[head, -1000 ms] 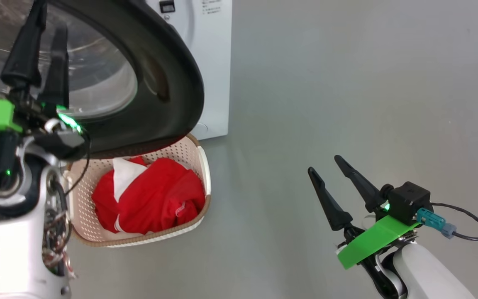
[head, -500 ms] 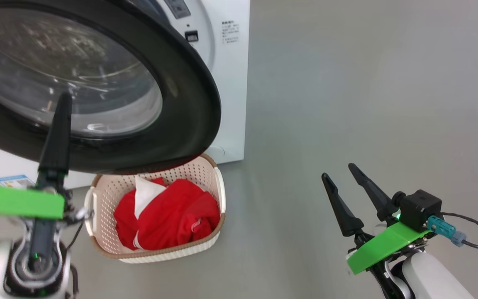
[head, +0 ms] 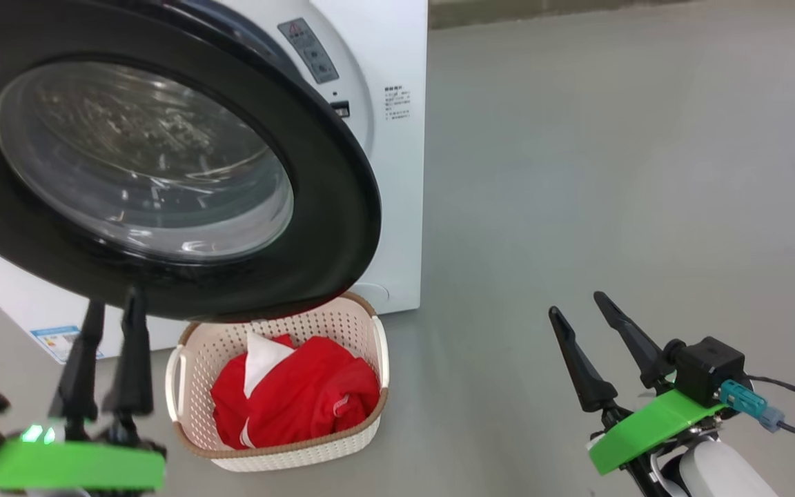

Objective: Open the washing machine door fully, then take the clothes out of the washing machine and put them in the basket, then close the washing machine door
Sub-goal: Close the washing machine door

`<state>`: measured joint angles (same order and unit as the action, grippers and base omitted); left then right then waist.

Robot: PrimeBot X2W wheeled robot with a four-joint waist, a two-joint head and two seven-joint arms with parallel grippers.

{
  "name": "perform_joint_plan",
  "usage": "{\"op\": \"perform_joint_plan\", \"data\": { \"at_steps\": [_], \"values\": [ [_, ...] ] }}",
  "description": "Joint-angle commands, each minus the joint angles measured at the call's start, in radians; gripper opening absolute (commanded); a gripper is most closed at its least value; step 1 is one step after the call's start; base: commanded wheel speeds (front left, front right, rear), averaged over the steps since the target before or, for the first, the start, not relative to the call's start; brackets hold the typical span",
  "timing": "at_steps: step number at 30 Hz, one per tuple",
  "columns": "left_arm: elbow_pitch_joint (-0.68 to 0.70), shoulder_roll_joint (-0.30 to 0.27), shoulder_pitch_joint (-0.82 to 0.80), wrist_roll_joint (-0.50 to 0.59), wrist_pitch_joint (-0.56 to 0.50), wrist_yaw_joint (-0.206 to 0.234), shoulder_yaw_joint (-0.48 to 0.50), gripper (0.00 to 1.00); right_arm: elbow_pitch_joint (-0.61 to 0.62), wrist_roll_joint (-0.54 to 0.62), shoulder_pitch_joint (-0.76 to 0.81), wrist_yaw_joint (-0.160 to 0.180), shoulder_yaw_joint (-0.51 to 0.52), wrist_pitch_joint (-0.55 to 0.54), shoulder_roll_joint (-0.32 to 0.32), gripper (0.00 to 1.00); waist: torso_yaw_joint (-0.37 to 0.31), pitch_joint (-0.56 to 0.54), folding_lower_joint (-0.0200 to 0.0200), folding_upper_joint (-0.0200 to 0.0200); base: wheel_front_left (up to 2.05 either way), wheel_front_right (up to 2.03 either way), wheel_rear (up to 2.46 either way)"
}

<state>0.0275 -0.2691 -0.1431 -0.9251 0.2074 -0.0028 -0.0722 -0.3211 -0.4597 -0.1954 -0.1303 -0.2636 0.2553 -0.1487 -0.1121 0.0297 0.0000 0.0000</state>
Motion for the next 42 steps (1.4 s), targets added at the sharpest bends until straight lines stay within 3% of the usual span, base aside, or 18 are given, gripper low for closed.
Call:
{"op": "perform_joint_plan", "data": {
  "at_steps": [1,11,19,23,31,42],
  "values": [
    [0.034,-0.037,0.021,0.065,0.024,0.015,0.023,1.00,0.035,0.018,0.008,0.000,0.000,0.006,0.002,1.00,0.004,-0.017,0.0000,0.0000,0.00,0.00,0.00],
    [0.036,-0.020,0.117,0.281,0.053,0.027,0.040,1.00,0.074,0.046,0.050,0.000,0.045,0.006,0.012,1.00,0.011,-0.024,0.0000,0.0000,0.00,0.00,0.00],
    [0.039,0.045,0.176,0.454,0.054,0.003,0.113,1.00,0.086,0.051,0.061,0.000,0.058,0.006,0.017,1.00,0.000,-0.035,0.0000,0.0000,0.00,0.00,0.00],
    [0.032,0.089,0.193,0.501,0.054,-0.023,0.149,1.00,0.089,0.049,0.066,0.000,0.056,0.006,0.015,1.00,-0.003,-0.039,0.0000,0.0000,0.00,0.00,0.00],
    [0.020,0.125,0.196,0.563,0.054,-0.050,0.177,1.00,0.093,0.047,0.070,0.000,0.051,0.006,0.013,1.00,0.001,-0.039,0.0000,0.0000,0.00,0.00,0.00],
    [0.001,0.150,0.191,0.607,0.054,-0.073,0.187,1.00,0.081,0.044,0.068,0.000,0.033,0.006,0.013,0.97,0.018,-0.037,0.0000,0.0000,0.00,0.00,0.00]
  ]
}}
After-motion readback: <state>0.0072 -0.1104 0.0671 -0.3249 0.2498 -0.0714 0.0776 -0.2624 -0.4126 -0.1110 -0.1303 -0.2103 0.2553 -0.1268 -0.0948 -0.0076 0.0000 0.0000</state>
